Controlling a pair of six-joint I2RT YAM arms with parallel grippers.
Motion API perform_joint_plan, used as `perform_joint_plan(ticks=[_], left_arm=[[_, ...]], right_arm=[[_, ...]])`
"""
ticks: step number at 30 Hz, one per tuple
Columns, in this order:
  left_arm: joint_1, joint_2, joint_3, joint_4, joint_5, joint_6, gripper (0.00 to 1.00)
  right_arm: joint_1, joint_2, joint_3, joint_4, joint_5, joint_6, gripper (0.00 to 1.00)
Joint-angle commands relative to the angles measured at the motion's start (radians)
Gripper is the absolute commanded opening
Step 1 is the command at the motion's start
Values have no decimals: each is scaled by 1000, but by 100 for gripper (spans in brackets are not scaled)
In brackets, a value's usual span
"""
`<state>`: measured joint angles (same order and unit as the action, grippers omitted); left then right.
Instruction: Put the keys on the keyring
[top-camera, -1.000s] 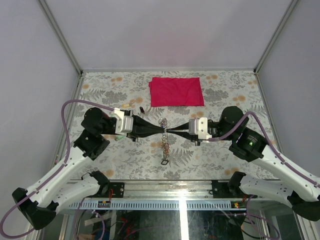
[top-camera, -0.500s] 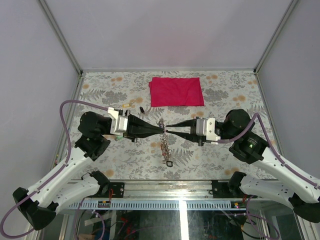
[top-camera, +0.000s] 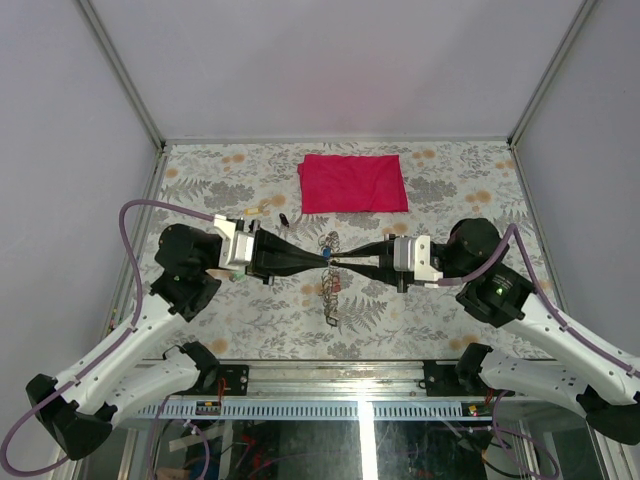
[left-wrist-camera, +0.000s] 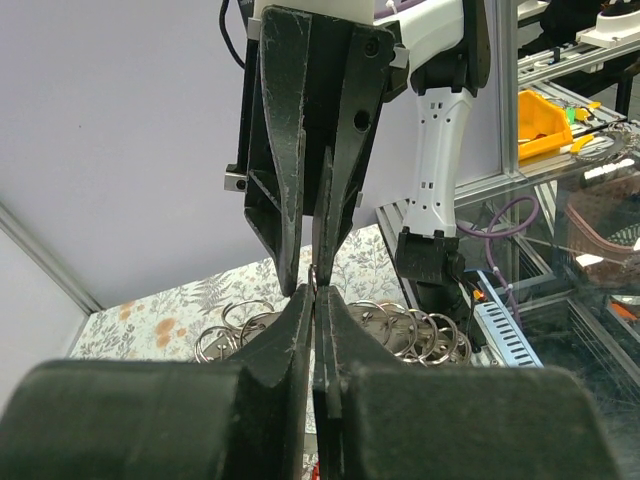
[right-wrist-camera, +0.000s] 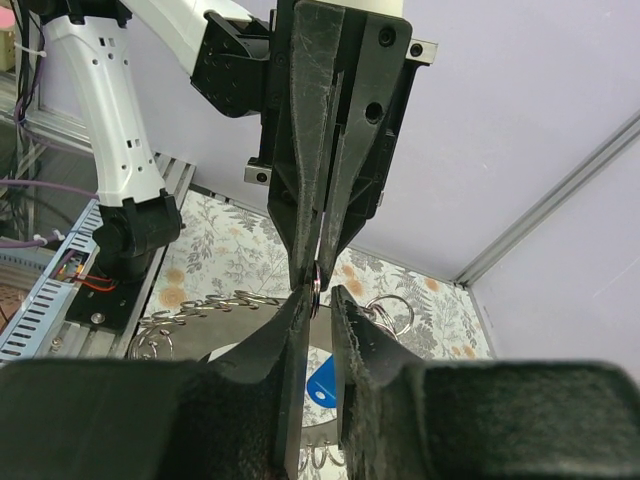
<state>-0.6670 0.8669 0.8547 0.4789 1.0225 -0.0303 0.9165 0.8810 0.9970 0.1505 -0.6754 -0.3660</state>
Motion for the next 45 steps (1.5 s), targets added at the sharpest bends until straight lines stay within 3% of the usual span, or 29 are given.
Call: perform_joint_plan(ticks=[1,6,9,13,18,25,29,37,45], left_arm=[[-9,-2,12,86,10,-10,0],[-9,-2,12,84,9,-6,0],[-9,-1,12,83,7,-6,0],[-9,-8,17,59,-12,3,0],[-10,-36,13,-11,-55,7,23],[-9,-115,-1,-155,-153,10,31],[-9,-161,-18,-223,-247,1,34],[-9,-201,-72,-276,-425,-105,39],[-9,-188,-62,-460,-815,-310,52]], right_arm=[[9,13,9,73,-22,11,20],[7,25,14,67,-40,12,17],[7,33,21,57,-51,14,2],[7,25,21,40,-33,-9,0],[7,-36,-22,81,28,-88,0],[7,-127,-124,157,5,-332,0],[8,-156,-158,151,-5,-443,0],[7,-181,-148,122,-8,-501,0],[7,-193,-92,-20,53,-589,0]])
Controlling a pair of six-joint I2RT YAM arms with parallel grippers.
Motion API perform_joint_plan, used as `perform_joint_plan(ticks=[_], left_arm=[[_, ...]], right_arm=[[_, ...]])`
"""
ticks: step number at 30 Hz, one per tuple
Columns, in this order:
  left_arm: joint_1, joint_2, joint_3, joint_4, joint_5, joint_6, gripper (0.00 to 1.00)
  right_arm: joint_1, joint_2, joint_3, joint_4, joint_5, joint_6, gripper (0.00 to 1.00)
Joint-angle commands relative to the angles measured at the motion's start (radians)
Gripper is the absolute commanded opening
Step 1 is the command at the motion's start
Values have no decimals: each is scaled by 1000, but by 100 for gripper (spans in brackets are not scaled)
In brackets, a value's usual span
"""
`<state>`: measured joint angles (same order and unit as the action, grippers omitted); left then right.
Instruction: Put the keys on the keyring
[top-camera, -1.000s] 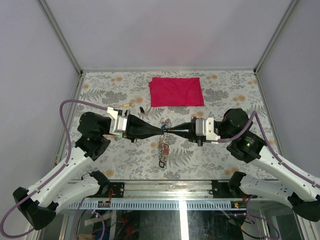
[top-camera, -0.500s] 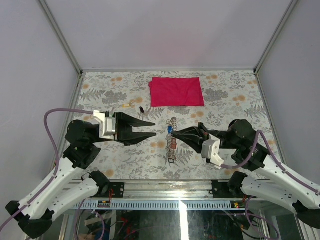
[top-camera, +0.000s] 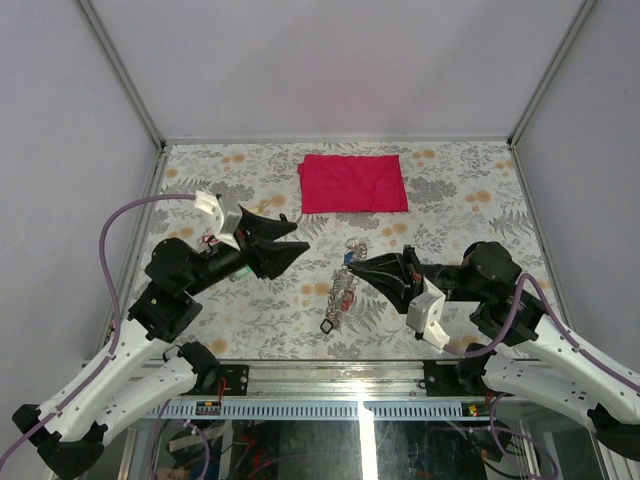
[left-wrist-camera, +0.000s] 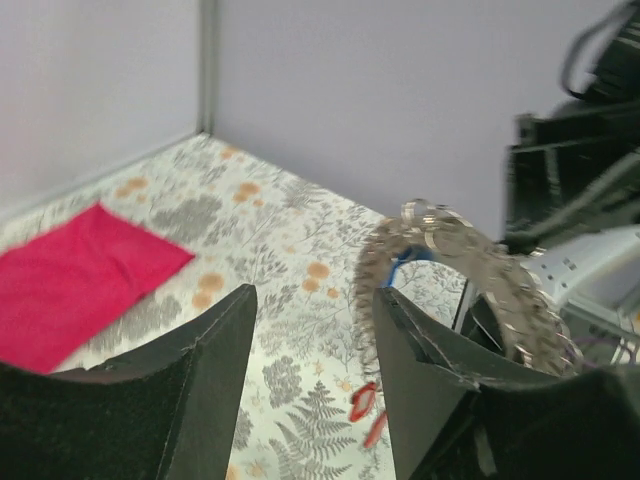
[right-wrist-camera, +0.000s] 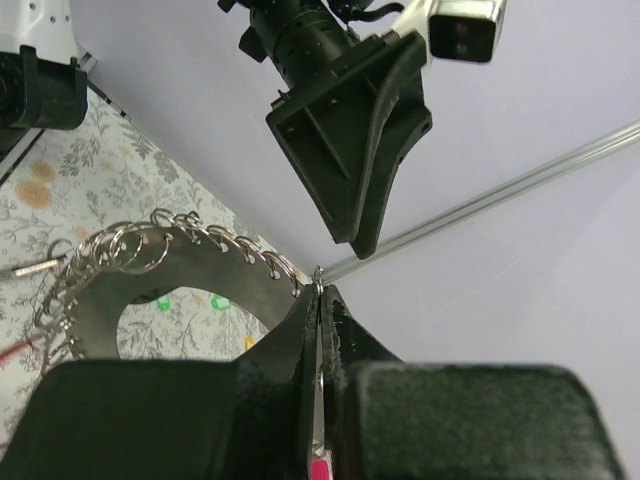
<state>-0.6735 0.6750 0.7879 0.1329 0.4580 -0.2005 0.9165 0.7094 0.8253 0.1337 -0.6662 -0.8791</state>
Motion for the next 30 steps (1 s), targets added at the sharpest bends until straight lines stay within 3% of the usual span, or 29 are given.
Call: perform_joint_plan(ticks=[1,8,17,24,30], left_arm=[[-3,11,9,-133,-275,-157,53],[-2,102,73,-291,-385,-229,55],[62,275,172,-588,-587,-303,68],[164,381,154,-630,-600,-349,68],[268,465,132,-648,-629,-344,66]], right_arm=[[9,-22,87,-21,53,-85,0],[7,-31,109,-101,82,-115,0],[7,-73,68,-112,128,-26,0],[7,-81,80,-203,243,118,0],[7,-102,48,-203,242,197,0]])
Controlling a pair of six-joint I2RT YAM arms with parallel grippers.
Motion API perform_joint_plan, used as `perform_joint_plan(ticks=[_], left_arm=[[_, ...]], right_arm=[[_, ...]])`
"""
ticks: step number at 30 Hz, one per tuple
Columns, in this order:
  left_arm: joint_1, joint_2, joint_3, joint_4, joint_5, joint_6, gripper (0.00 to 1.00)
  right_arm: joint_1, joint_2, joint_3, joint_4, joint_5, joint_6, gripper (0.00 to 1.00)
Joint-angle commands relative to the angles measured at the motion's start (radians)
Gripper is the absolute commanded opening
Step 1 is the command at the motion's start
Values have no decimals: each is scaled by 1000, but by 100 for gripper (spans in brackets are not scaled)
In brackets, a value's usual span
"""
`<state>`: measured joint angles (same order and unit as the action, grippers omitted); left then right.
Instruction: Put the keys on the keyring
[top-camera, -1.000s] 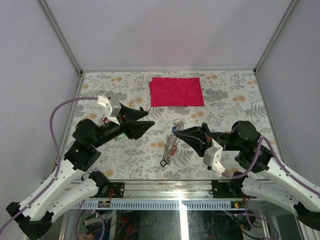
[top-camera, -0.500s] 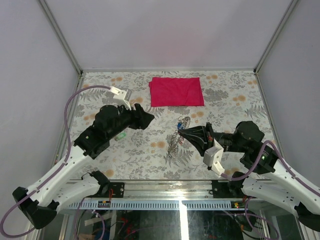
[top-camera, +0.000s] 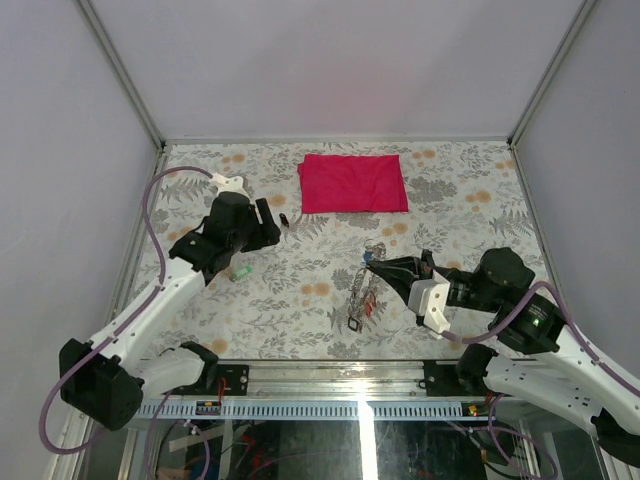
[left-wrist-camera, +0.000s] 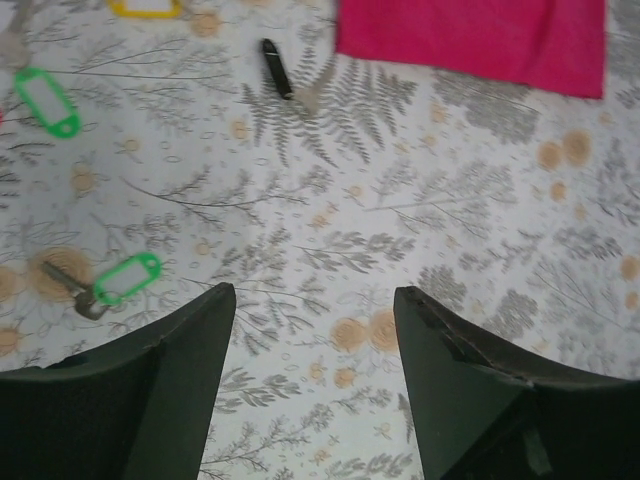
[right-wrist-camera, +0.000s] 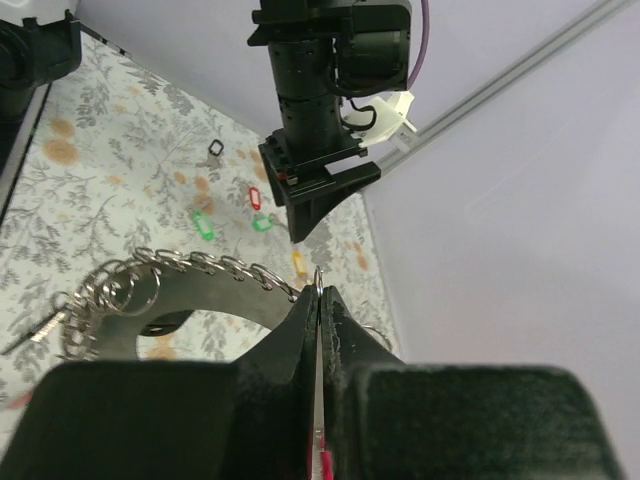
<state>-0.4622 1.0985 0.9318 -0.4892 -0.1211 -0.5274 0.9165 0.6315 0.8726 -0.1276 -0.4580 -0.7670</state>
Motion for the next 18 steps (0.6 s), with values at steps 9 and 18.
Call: perform_joint_plan(ticks=[9,18], left_arm=[[194,44,-156,-25,-39,-149,56],[303,63,-313,58,15,-189,51]], right_arm=[[7,-23,-29,80,33,189,0],[7,-15,-47,99,24,236,0]])
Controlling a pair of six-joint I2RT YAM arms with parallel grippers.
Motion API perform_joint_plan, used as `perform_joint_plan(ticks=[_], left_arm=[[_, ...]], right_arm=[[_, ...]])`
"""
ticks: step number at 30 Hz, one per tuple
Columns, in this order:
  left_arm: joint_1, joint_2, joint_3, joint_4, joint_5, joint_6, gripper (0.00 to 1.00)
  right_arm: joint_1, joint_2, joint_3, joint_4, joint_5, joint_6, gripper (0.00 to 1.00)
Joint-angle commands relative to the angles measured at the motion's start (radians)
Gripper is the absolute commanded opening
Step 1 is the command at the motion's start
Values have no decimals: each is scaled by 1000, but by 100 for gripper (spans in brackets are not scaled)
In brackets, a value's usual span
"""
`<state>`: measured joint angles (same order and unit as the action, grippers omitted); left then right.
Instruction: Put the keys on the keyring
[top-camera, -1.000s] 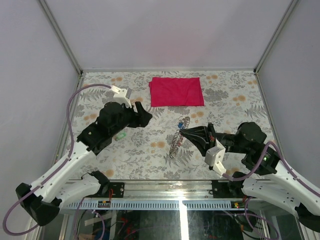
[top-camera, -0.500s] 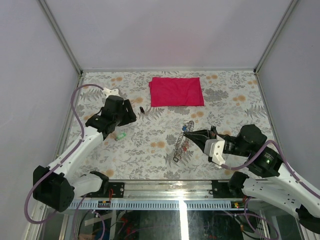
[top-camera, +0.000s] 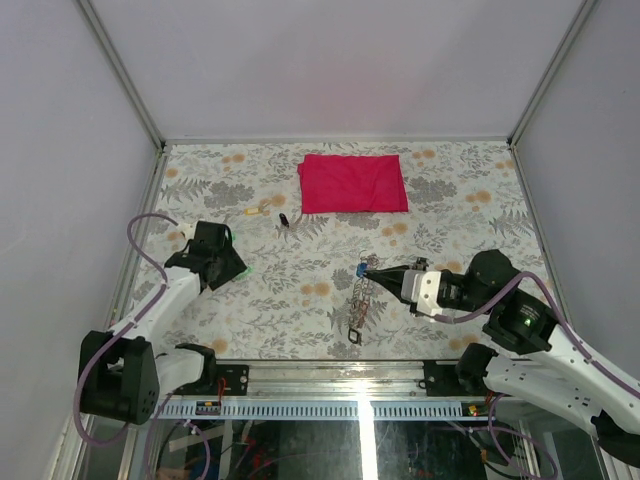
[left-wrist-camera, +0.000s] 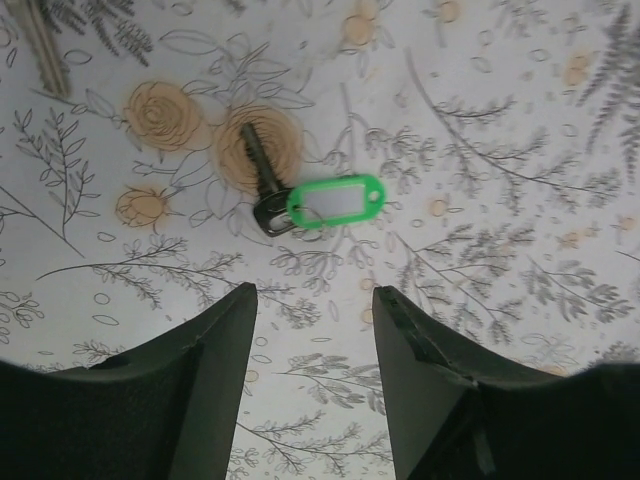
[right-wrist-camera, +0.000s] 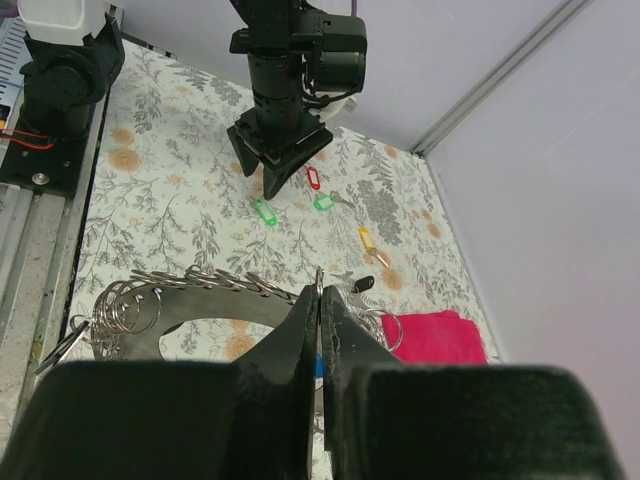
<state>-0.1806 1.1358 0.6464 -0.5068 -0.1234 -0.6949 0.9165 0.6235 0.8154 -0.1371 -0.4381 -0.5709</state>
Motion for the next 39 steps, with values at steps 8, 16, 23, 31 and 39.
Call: perform_joint_plan(ticks=[8,16,23,31,39], left_arm=[[21,156,-19,126,21,46,45],[9,193,3,111,-34,65,42],[-31,234,59,83,-116,90,40],[-55,285,87,74,-148,107,39],[-66,325,87,83,-138,113,34]], right_arm=[[7,-2,1,112,-1,54,0],[7,3,-4,117,-5,61,0],[8,4,-5,113,-13,68,0],[7,0,-7,106,-11,71,0],[7,0,-7,102,-11,72,0]])
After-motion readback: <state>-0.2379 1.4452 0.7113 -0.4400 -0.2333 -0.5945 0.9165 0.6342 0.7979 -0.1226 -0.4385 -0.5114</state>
